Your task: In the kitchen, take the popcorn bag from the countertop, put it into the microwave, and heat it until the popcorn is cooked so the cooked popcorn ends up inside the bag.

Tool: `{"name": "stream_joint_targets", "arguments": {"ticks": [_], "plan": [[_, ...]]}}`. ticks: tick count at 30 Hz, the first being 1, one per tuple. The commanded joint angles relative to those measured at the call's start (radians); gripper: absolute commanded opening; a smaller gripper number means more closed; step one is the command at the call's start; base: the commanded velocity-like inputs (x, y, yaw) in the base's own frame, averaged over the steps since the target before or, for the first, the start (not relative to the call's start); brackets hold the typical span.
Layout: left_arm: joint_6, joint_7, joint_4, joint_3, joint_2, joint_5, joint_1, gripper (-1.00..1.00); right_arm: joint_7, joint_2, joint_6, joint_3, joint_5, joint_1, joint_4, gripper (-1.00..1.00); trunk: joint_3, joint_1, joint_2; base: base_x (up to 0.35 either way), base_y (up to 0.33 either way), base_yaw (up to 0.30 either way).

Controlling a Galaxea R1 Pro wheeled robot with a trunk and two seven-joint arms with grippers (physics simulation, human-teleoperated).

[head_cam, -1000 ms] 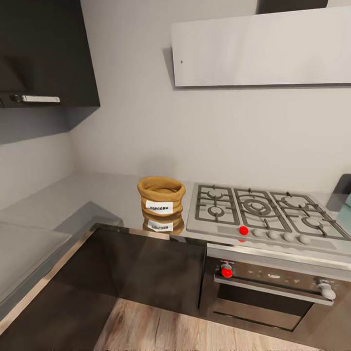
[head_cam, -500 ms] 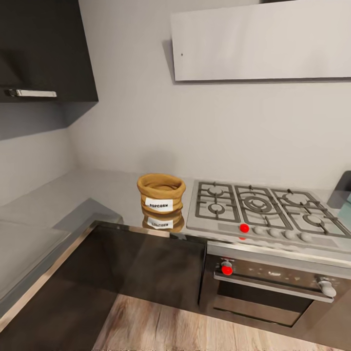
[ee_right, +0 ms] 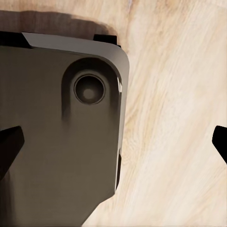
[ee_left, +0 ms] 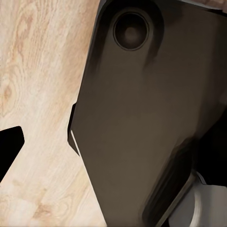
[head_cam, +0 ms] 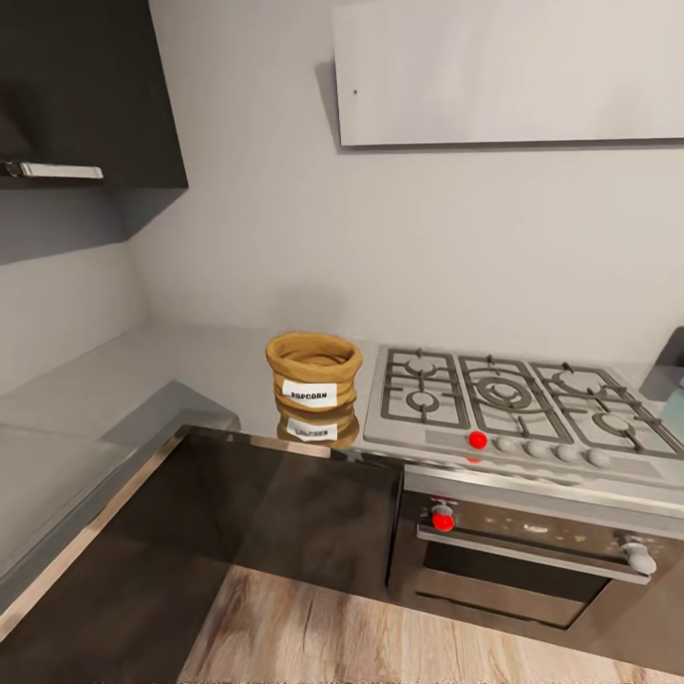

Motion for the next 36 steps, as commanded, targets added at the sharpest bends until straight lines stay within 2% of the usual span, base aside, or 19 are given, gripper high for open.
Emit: {"name": "stream_joint_targets", "arguments": {"ticks": [1,7,21,26,32,33,35,36], "plan": [[-0.003,0.003,0.0,0.0,0.0,0.005,0.0,1.0,0.002,-0.001,-0.006,-0.008,0.007,-0.001,0.003,1.0,-0.003,0.0,-0.001,0.0,0.0,0.0],[-0.003,0.003,-0.001,0.0,0.0,0.006,0.0,1.0,0.004,-0.002,-0.007,-0.008,0.007,-0.001,0.003,1.0,-0.011,0.0,-0.001,0.0,0.0,0.0],[-0.003,0.003,0.0,0.001,0.0,0.005,0.0,1.0,0.003,0.001,-0.008,-0.006,0.013,-0.001,0.002,1.0,-0.011,0.0,-0.001,-0.004,0.0,0.0],[-0.003,0.004,0.0,0.007,0.0,0.014,0.0,1.0,0.004,0.004,-0.002,-0.007,0.014,-0.001,0.002,1.0,-0.011,0.0,-0.001,-0.25,0.0,0.0],[-0.003,0.003,0.0,0.005,0.0,0.014,0.0,1.0,0.015,0.005,0.013,-0.007,0.023,-0.001,-0.004,1.0,-0.011,0.0,-0.001,-0.041,0.0,0.0],[-0.003,0.003,0.0,0.005,0.0,0.014,0.0,1.0,0.017,0.006,0.018,-0.007,0.038,-0.001,-0.013,1.0,-0.011,0.0,-0.001,-0.004,0.0,0.0],[-0.003,0.003,0.0,0.004,0.0,0.014,0.0,1.0,0.02,0.019,0.037,-0.005,0.073,-0.002,-0.103,1.0,-0.011,0.0,-0.001,-0.001,0.0,0.0],[-0.003,0.003,0.0,0.005,0.0,0.014,0.0,1.0,0.021,0.038,0.082,-0.004,0.079,-0.002,-0.191,1.0,-0.011,0.0,-0.001,0.0,0.0,0.0]]}}
